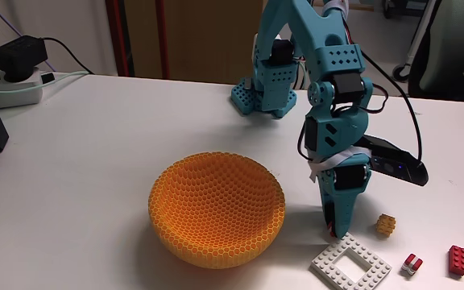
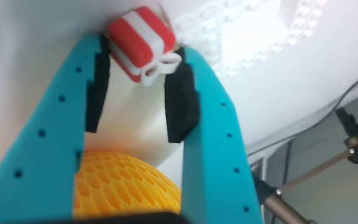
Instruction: Pick only small cubed objects and place them into the bowl
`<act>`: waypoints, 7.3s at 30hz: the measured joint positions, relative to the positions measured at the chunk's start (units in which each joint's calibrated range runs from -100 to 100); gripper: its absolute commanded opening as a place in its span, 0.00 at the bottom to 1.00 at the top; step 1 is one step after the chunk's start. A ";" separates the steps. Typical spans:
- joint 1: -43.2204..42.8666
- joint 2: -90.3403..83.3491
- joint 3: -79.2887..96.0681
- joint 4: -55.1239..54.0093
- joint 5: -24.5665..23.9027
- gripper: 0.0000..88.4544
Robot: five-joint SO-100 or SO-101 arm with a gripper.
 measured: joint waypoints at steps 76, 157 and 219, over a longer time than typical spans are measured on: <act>-15.86 3.15 -15.76 16.97 -2.05 0.27; -8.61 -26.36 -4.24 19.52 2.30 0.20; -12.09 33.64 -48.67 8.99 0.15 0.13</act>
